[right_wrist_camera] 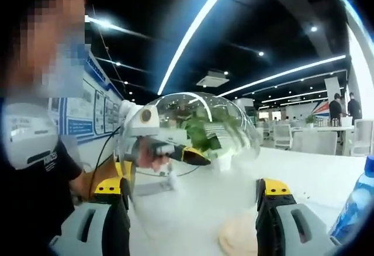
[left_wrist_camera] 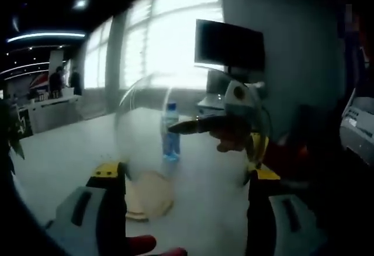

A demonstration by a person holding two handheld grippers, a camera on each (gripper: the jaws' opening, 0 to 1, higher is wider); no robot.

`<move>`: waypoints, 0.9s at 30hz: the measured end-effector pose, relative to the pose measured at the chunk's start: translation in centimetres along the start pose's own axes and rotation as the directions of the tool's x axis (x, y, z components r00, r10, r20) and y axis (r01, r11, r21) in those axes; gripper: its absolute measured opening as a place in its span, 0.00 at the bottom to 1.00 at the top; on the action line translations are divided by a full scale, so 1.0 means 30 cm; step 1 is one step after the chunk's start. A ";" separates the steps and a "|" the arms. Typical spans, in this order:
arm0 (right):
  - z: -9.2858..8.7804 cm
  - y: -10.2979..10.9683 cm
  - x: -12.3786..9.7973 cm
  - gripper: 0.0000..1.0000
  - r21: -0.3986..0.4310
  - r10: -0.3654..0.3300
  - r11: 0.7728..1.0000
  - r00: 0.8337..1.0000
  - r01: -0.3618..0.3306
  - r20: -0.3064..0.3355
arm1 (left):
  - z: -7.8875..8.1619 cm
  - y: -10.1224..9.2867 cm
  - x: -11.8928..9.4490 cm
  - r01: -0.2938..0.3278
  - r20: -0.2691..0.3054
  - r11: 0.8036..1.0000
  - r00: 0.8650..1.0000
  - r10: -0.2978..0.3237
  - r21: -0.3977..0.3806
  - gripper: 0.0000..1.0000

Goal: Open the cover put in the Mizone put the cover back on

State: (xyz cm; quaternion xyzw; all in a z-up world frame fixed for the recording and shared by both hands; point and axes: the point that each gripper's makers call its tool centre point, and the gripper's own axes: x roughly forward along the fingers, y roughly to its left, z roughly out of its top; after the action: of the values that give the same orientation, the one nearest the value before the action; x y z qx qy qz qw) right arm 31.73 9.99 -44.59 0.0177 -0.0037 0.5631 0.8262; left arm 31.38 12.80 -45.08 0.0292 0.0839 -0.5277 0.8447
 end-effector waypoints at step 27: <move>-0.041 0.127 -0.064 0.84 0.028 0.014 1.000 1.000 -0.014 -0.006 | -0.061 -0.142 -0.035 -0.047 -0.044 0.999 0.998 0.047 -0.018 0.75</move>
State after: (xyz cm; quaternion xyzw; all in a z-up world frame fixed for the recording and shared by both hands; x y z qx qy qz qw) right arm 27.46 9.62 -45.77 0.0276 0.0065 0.5689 0.8219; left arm 26.91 12.11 -46.52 0.0347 0.1063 -0.5062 0.8552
